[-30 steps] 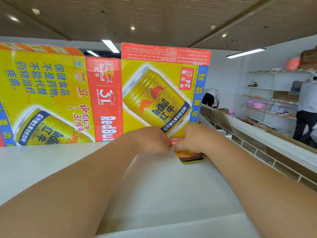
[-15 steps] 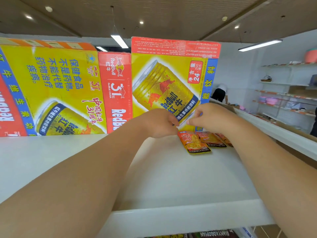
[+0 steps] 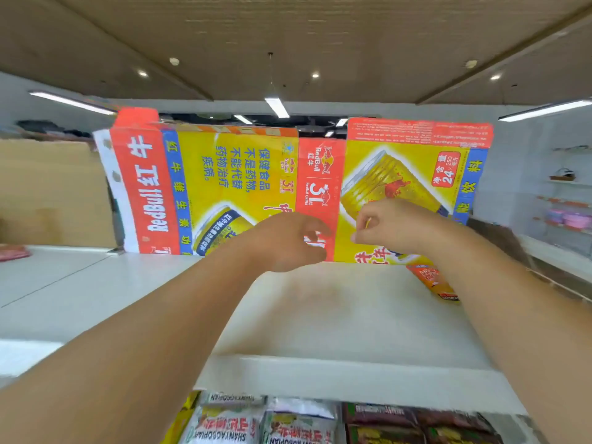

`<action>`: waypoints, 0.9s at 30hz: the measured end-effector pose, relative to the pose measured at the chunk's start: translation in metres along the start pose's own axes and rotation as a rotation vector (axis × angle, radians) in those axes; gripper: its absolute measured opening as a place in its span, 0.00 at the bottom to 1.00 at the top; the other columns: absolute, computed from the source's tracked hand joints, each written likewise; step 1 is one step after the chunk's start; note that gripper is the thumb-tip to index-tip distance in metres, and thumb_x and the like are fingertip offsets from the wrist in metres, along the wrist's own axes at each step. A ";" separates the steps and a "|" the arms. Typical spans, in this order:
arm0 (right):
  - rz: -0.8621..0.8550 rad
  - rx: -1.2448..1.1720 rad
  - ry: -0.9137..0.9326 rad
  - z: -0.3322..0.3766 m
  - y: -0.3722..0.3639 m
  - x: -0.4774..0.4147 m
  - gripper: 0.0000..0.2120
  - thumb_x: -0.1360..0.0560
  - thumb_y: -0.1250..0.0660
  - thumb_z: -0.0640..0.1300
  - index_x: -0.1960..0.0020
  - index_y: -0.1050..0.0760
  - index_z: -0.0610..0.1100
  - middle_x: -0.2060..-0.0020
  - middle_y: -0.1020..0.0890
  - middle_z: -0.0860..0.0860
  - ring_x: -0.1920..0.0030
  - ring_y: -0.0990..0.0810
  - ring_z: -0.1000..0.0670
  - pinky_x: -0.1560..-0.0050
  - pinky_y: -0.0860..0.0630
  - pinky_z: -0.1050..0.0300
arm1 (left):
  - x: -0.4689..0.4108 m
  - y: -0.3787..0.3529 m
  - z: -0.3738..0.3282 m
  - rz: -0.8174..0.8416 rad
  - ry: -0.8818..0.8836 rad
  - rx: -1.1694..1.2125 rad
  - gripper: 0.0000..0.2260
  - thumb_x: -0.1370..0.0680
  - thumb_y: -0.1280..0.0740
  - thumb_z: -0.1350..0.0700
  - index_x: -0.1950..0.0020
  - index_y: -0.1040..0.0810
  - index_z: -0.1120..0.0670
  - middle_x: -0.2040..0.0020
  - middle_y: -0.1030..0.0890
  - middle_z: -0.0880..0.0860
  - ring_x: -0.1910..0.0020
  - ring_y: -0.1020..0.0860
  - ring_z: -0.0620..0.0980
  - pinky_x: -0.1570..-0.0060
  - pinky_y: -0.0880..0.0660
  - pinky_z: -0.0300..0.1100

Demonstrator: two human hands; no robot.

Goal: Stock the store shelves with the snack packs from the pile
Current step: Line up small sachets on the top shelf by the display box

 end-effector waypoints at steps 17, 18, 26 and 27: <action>0.149 -0.128 0.445 0.428 -0.151 0.008 0.11 0.27 0.27 0.56 0.55 0.21 0.50 0.56 0.20 0.52 0.56 0.22 0.49 0.58 0.25 0.55 | 0.336 0.234 0.287 -0.274 0.506 -0.175 0.18 0.24 0.30 0.48 0.33 0.22 0.42 0.43 0.18 0.44 0.44 0.21 0.48 0.46 0.25 0.41; 0.161 -0.120 0.467 0.448 -0.158 0.009 0.11 0.26 0.27 0.56 0.55 0.22 0.50 0.55 0.20 0.51 0.56 0.22 0.50 0.57 0.25 0.55 | 0.353 0.245 0.298 -0.289 0.537 -0.182 0.17 0.24 0.31 0.49 0.34 0.21 0.42 0.44 0.18 0.45 0.46 0.20 0.48 0.47 0.23 0.42; 0.226 -0.097 0.541 0.551 -0.209 -0.011 0.10 0.26 0.28 0.57 0.55 0.22 0.51 0.54 0.19 0.51 0.55 0.22 0.49 0.56 0.25 0.55 | 0.438 0.292 0.382 -0.282 0.769 -0.230 0.20 0.23 0.32 0.47 0.31 0.25 0.40 0.36 0.20 0.44 0.44 0.23 0.46 0.50 0.29 0.40; 0.234 -0.093 0.541 0.557 -0.215 -0.017 0.10 0.26 0.28 0.57 0.56 0.22 0.51 0.54 0.19 0.50 0.56 0.22 0.50 0.58 0.27 0.55 | 0.441 0.292 0.389 -0.265 0.788 -0.238 0.20 0.23 0.32 0.47 0.30 0.25 0.40 0.35 0.21 0.44 0.43 0.24 0.46 0.49 0.30 0.40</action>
Point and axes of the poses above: each hand's wrist, its own x-axis away from the middle knuckle, its own y-axis out of the back of the hand, z = x × y, the point moved 9 cm from there along -x, towards the middle knuckle
